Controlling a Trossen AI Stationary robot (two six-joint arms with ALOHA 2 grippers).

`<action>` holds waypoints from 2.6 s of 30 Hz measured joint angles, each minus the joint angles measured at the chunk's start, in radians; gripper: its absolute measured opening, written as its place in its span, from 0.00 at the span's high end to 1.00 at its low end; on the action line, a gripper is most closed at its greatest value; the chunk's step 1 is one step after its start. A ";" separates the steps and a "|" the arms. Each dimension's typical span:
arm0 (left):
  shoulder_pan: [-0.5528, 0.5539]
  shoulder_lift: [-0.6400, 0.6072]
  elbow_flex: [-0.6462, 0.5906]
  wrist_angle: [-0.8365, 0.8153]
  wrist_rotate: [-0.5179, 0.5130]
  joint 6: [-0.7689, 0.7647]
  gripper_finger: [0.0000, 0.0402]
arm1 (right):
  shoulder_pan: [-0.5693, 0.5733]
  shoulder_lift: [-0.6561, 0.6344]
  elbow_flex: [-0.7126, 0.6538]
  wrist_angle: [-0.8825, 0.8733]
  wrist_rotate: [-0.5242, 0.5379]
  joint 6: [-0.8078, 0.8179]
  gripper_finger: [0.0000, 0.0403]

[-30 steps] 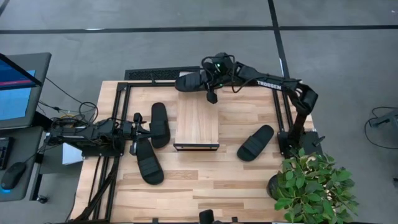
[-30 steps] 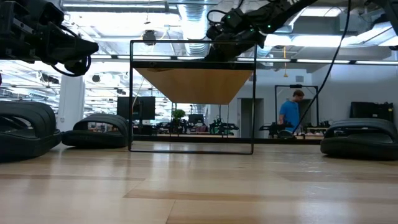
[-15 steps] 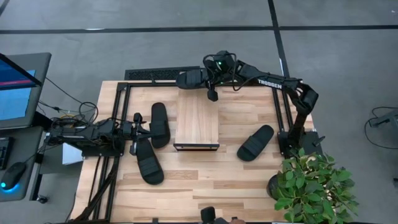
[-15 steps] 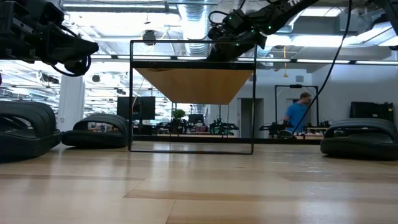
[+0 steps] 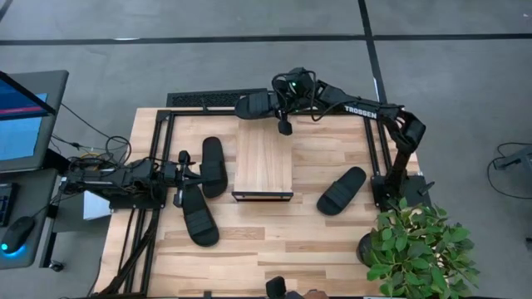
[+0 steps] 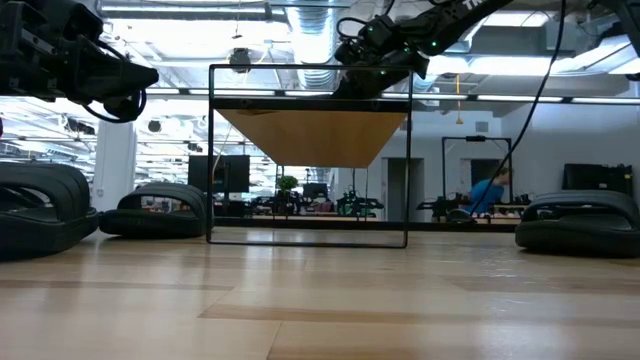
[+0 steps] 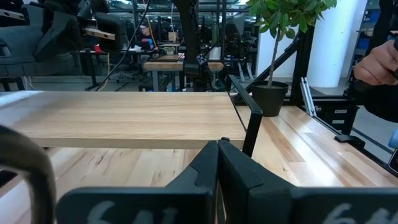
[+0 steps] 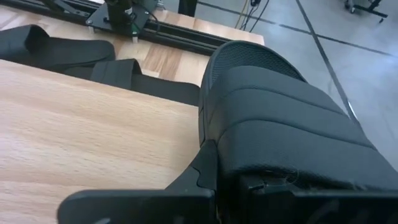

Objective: Pick and place slides into the shelf
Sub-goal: Put the black slide on the shelf

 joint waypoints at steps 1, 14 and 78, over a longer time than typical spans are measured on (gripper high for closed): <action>0.000 0.000 0.000 0.000 0.000 0.000 1.00 | 0.000 0.000 0.000 0.006 0.000 -0.001 1.00; 0.000 0.000 0.000 0.000 0.000 0.001 1.00 | 0.006 0.000 0.043 0.032 -0.001 -0.001 1.00; 0.000 0.000 0.000 0.000 0.000 -0.001 1.00 | -0.029 0.166 0.129 0.003 0.007 0.008 0.95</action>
